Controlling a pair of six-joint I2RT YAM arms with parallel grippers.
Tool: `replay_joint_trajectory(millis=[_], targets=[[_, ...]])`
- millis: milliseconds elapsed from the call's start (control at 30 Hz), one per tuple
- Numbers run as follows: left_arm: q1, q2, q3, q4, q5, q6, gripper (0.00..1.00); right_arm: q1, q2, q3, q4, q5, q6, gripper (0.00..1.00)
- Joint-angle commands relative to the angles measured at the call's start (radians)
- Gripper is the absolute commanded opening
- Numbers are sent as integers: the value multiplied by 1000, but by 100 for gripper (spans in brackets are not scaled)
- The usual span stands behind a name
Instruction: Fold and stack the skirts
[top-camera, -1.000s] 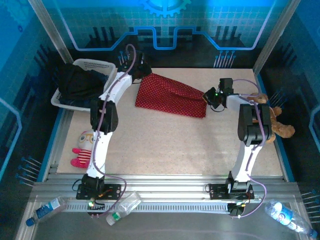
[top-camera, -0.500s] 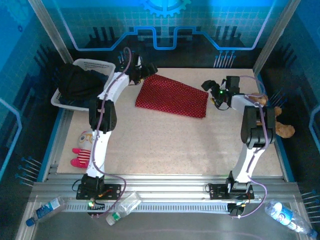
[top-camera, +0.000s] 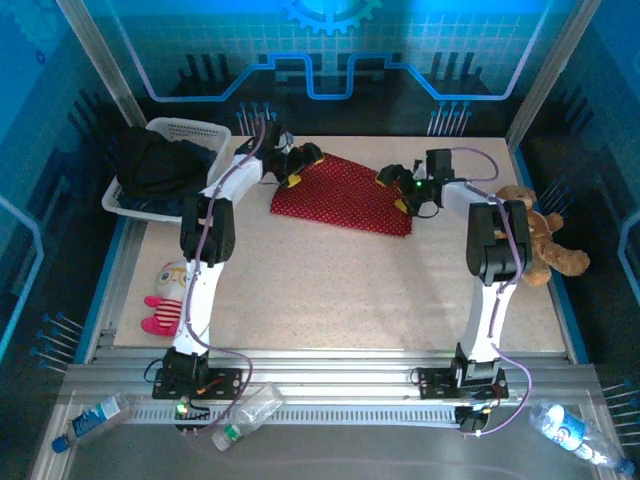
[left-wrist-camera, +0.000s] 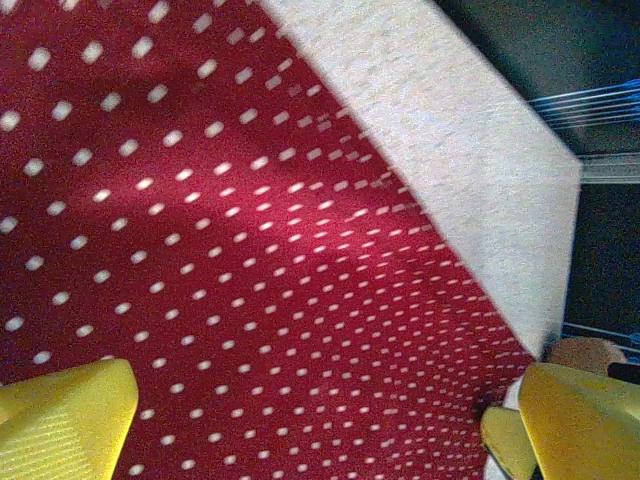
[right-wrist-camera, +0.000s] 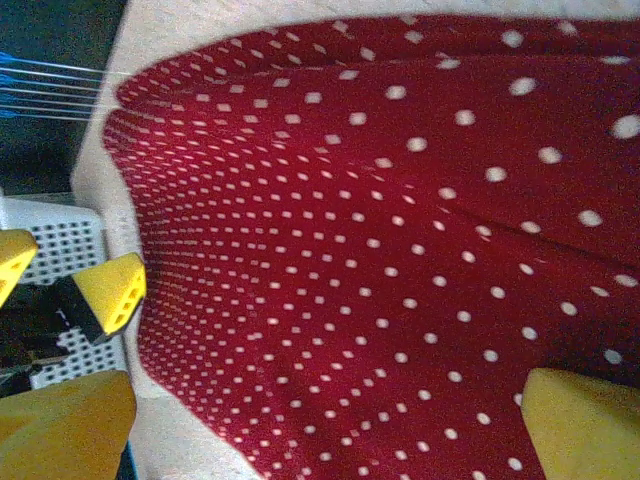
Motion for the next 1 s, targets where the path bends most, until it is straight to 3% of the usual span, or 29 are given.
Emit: replay_joint_trajectory(millis=[0, 133, 367, 767, 967], targets=[[-3, 30, -57, 1, 2, -26, 99, 2, 50, 30, -83, -9, -26, 100], [-3, 11, -139, 27, -7, -25, 99, 6, 90, 53, -121, -87, -68, 100], [-3, -88, -338, 104, -25, -19, 99, 21, 64, 27, -211, -98, -170, 100], [-3, -434, -883, 298, -43, -63, 99, 74, -107, -202, -249, -122, -237, 100], [-3, -662, -1007, 239, -73, -66, 99, 106, -268, -303, -261, -64, -217, 100]])
